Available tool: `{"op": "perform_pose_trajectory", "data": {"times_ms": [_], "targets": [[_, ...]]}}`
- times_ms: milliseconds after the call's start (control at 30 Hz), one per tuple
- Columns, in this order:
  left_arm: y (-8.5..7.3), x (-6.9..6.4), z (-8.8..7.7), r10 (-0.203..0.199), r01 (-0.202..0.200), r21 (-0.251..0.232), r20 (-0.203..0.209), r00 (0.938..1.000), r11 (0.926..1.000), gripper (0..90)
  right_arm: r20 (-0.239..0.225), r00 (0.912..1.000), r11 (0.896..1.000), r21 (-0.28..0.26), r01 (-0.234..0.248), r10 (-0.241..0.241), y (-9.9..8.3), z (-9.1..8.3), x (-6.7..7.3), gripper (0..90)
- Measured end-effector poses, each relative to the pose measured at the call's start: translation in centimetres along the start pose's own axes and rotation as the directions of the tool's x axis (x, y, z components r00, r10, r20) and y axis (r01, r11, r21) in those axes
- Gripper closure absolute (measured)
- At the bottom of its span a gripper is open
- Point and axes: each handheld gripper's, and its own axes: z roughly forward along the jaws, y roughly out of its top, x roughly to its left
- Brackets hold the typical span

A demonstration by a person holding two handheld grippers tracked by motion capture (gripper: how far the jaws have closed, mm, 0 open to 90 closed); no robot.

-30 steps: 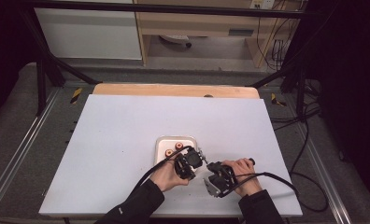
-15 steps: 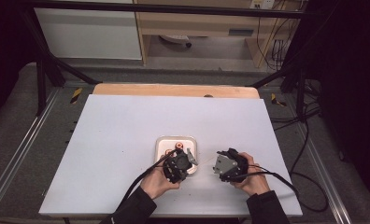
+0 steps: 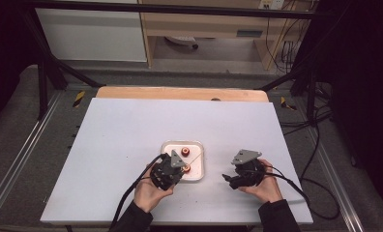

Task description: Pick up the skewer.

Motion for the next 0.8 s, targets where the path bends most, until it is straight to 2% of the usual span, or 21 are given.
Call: {"op": "perform_pose_trajectory", "data": {"times_ms": [133,200,233,367,467,500,567,667,800], "targets": [[-1.4,0.0,-0.6,-0.062,0.060,-0.068,-0.015,0.9980,0.9958,88.4,-0.018,0.9972,0.997,0.013,-0.072,0.072,0.0,0.2,-0.2,11.9],[-2.1,0.1,-1.0,-0.096,0.093,-0.108,-0.019,0.9952,0.9897,88.5,-0.020,0.9956,0.996,0.005,-0.092,0.092,0.1,0.2,-0.3,10.7],[-2.4,0.1,-1.1,-0.101,0.096,-0.122,-0.032,0.9944,0.9878,88.5,-0.022,0.9940,0.994,-0.001,-0.107,0.107,0.1,0.2,-0.2,9.9],[-3.7,0.3,-1.4,-0.149,0.141,-0.183,-0.028,0.9885,0.9728,88.4,-0.050,0.9840,0.985,-0.013,-0.172,0.171,0.6,0.1,-0.3,6.2],[-4.6,0.4,-1.5,-0.173,0.164,-0.222,-0.025,0.9845,0.9613,88.4,-0.061,0.9780,0.980,-0.011,-0.201,0.200,1.1,0.1,-0.2,3.7],[-4.9,0.5,-1.5,-0.184,0.174,-0.232,-0.023,0.9827,0.9571,88.4,-0.063,0.9763,0.978,-0.010,-0.208,0.207,1.3,0.1,-0.2,3.4],[-5.5,0.5,-1.6,-0.194,0.181,-0.238,-0.030,0.9805,0.9541,88.4,-0.072,0.9709,0.973,-0.012,-0.230,0.229,1.7,0.1,0.0,2.8],[-6.2,0.7,-1.7,-0.224,0.214,-0.256,-0.013,0.9745,0.9427,88.4,-0.072,0.9662,0.969,-0.005,-0.248,0.247,2.2,0.4,0.2,2.3],[-7.0,0.7,-1.7,-0.237,0.226,-0.273,-0.008,0.9714,0.9351,88.4,-0.093,0.9578,0.962,-0.007,-0.274,0.272,3.0,0.7,0.5,2.3]]}}
